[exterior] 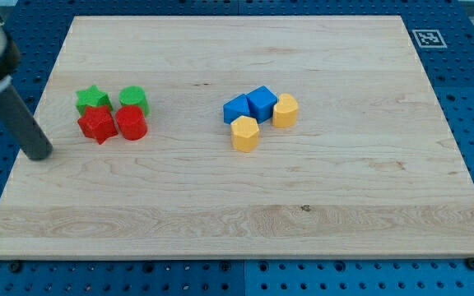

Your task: Separate the red blocks from green blocks

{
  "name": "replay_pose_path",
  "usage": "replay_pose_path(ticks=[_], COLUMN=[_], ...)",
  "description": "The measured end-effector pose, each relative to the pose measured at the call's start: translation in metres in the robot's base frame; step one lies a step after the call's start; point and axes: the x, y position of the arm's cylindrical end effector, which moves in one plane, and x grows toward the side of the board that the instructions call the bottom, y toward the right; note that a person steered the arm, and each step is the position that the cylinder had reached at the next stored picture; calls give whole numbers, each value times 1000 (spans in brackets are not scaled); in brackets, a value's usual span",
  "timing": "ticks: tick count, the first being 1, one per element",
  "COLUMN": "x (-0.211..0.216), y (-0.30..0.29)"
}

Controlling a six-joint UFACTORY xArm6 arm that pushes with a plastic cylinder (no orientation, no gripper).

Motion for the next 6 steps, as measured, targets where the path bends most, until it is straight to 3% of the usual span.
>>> replay_pose_path(ticks=[1, 2, 3, 4, 6], x=[-38, -50, -42, -5, 5], y=[-8, 22, 91, 159, 183])
